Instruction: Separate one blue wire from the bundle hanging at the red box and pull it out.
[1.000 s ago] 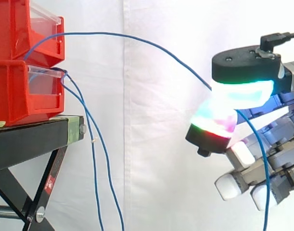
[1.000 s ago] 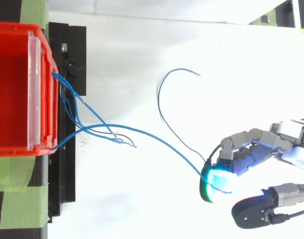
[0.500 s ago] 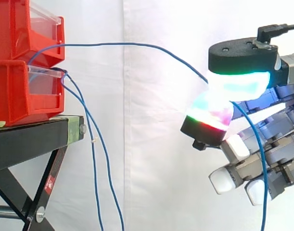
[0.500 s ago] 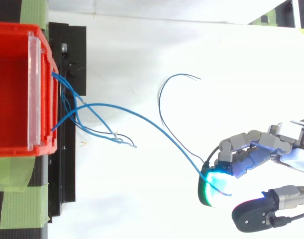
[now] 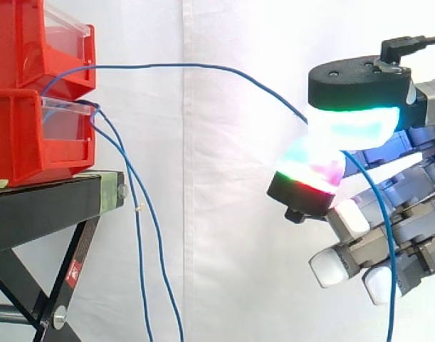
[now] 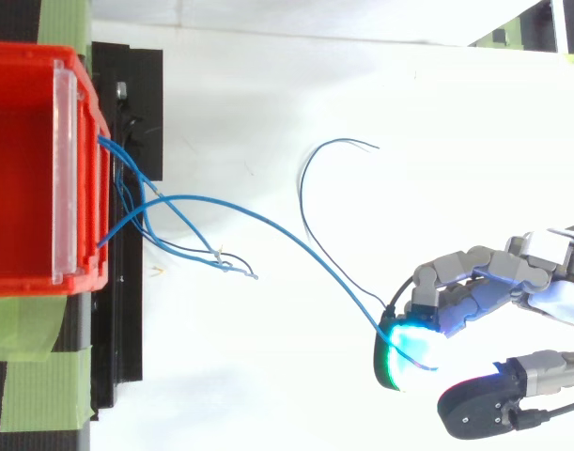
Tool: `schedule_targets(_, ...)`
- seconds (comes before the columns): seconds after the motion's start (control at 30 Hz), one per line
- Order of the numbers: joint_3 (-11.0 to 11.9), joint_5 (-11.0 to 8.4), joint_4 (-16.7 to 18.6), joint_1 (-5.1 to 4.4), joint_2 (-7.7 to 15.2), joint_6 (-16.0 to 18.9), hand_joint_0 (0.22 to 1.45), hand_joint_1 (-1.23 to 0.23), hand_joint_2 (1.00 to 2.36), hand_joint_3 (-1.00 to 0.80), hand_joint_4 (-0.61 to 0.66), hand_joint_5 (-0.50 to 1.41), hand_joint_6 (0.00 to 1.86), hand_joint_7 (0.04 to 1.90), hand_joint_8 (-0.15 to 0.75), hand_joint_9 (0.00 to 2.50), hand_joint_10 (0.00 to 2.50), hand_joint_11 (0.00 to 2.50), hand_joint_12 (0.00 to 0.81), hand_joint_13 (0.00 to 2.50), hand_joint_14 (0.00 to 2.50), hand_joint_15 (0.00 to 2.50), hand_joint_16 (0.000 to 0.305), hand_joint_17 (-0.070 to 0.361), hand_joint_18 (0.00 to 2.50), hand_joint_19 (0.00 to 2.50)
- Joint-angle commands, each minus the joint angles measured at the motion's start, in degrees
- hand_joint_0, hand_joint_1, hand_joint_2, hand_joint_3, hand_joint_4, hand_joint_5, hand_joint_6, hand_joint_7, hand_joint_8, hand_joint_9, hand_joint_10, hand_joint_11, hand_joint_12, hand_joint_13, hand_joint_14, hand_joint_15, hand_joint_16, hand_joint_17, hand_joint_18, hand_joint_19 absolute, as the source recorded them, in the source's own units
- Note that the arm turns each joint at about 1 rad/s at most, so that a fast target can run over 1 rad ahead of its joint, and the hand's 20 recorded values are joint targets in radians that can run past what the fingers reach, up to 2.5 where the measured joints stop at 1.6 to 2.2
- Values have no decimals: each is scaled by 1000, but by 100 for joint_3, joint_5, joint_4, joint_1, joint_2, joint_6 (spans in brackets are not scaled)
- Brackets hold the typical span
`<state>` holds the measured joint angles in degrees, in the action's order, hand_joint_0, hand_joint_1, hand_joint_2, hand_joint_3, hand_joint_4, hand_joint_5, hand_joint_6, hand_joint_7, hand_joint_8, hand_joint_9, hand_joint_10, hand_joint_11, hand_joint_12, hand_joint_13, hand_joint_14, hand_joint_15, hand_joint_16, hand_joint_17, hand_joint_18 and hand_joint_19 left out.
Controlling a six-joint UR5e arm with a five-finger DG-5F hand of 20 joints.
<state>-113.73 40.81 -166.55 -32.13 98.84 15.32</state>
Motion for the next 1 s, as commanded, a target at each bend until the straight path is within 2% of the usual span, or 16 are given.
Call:
schedule_targets(0.0,0,6,0,-3,-5,-3,598,-847,1027,-76,55,-147,794,1270,325,873,15,1011,382,601,21,713,47,105,460,845)
schedule_targets(0.97,0,-2,0,-3,-5,-3,591,-841,1026,-66,62,-149,802,1263,331,878,16,1008,380,618,20,729,47,106,493,843)
